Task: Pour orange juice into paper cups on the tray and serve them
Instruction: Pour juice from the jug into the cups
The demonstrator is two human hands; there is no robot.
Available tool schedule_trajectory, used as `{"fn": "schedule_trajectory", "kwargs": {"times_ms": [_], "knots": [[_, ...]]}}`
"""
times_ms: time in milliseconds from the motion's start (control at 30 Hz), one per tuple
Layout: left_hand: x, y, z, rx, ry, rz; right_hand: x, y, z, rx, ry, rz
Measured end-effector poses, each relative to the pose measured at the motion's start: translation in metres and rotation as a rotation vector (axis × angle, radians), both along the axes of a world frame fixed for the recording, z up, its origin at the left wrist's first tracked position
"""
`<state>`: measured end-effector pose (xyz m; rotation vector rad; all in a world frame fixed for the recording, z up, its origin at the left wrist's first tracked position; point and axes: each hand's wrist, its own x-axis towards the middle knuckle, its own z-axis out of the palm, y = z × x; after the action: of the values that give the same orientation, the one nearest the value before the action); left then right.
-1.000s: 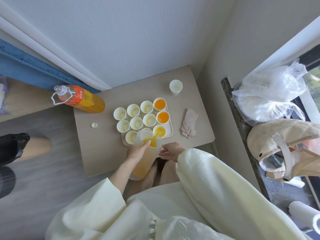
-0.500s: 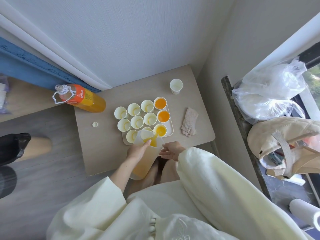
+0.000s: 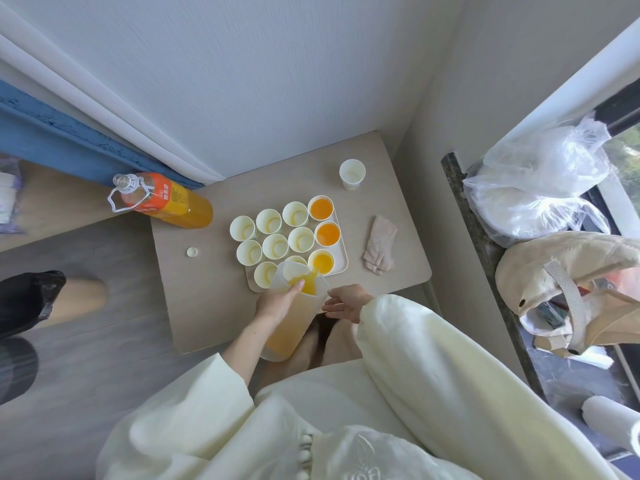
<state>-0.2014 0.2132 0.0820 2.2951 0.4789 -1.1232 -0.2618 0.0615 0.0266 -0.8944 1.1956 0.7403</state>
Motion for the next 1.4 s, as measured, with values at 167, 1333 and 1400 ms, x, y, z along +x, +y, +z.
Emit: {"fn": "schedule_trajectory", "kwargs": {"times_ms": [167,1333,1400], "knots": [[0.0,-0.003,0.003,0.029,0.028,-0.011,0.001,-0.001,0.0,-0.004,0.006,-0.006],[0.008,-0.008,0.014,0.04,0.01,-0.043,0.008,-0.003,0.005,-0.018,0.001,0.024],[0.008,-0.007,0.013,0.038,0.01,-0.042,0.009,-0.004,0.006,-0.018,0.002,0.026]]}}
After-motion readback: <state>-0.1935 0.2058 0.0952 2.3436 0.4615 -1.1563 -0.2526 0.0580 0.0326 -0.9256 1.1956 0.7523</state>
